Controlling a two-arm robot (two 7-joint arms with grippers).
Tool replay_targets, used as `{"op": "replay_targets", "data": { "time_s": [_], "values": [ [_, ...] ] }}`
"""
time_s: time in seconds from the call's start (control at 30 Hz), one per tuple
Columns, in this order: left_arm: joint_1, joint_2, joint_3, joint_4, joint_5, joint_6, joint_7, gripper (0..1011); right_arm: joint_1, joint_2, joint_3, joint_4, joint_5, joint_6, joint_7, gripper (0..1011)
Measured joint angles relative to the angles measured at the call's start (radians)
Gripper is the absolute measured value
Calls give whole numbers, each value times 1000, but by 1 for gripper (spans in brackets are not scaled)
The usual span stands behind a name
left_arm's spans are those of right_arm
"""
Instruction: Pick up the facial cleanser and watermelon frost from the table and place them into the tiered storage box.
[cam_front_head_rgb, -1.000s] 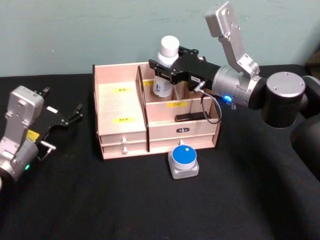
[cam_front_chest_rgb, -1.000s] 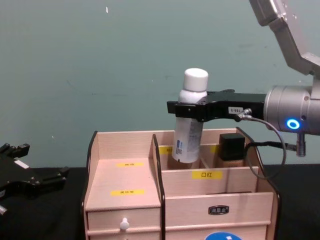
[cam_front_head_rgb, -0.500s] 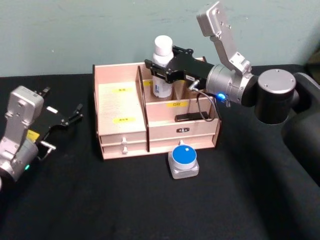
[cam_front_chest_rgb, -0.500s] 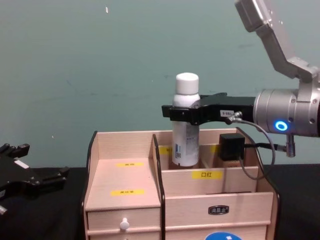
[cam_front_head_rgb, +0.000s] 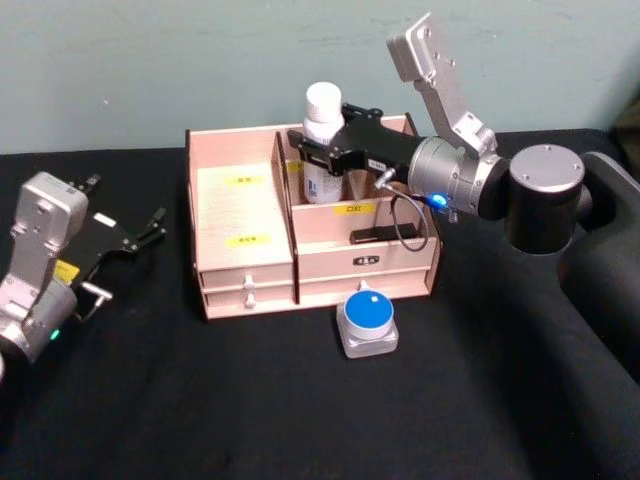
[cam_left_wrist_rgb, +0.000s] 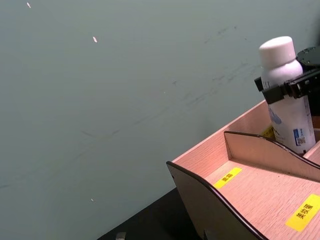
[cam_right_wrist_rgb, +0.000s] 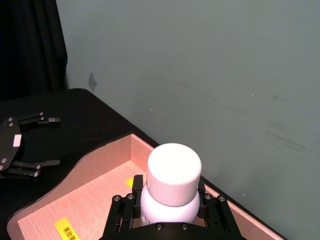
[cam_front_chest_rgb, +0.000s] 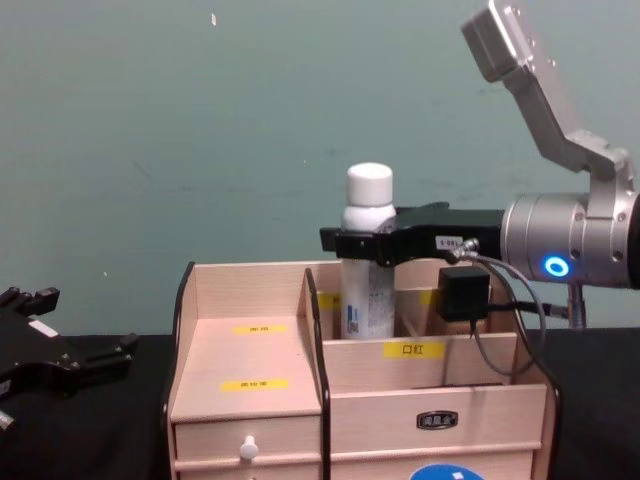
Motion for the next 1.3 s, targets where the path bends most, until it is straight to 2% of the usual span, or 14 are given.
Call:
{"op": "replay_targets", "data": {
  "time_s": [0.83, 1.3],
  "values": [
    [0, 0, 0, 0, 0, 0, 0, 1010, -6, -25, -18, 73, -37, 20, -6, 593],
    [0, 0, 0, 0, 0, 0, 0, 1010, -6, -24, -18, 70, -37, 20, -5, 616]
  ]
}}
